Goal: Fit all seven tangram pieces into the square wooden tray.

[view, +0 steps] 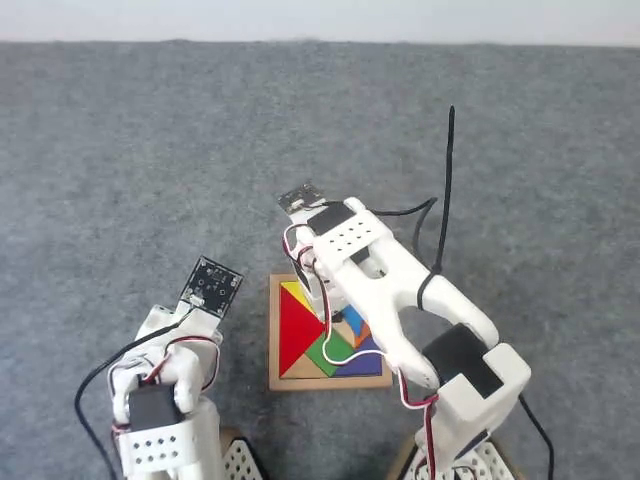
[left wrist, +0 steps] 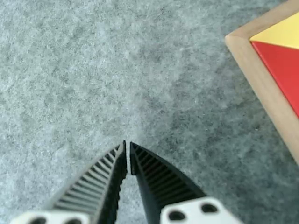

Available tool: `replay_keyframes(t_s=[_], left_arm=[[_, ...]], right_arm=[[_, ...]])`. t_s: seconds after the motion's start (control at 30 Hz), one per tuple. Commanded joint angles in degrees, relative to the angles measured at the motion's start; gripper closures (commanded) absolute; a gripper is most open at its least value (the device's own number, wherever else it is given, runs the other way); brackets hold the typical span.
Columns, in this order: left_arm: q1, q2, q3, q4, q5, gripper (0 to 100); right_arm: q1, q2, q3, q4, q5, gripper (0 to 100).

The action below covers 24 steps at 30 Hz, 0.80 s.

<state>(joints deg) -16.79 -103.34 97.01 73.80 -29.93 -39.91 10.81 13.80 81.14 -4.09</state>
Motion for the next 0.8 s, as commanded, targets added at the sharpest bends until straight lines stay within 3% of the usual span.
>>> replay_keyframes(t_s=[0.0, 0.2, 0.43, 0.57, 0.77], left_arm=[[-0.5, -1.1, -0.7, -0.7, -0.8, 99], [-0.5, -1.1, -0.7, -0.7, -0.8, 99], [-0.5, -1.1, -0.7, -0.7, -0.8, 99], [-0.5, -1.1, -0.7, -0.7, -0.8, 99], [-0.5, -1.1, -0.7, -0.7, -0.8, 99]], right_arm=[[1.3, -4.3, -8.4, 6.9, 4.0, 76.4], [2.9, -4.3, -16.2, 14.5, 14.2, 77.9], [5.2, -4.3, -14.2, 16.2, 28.0, 96.1], [8.2, -4.3, -10.9, 15.7, 32.6, 99.0], [23.8, -9.3, -7.1, 4.9, 45.5, 99.1]])
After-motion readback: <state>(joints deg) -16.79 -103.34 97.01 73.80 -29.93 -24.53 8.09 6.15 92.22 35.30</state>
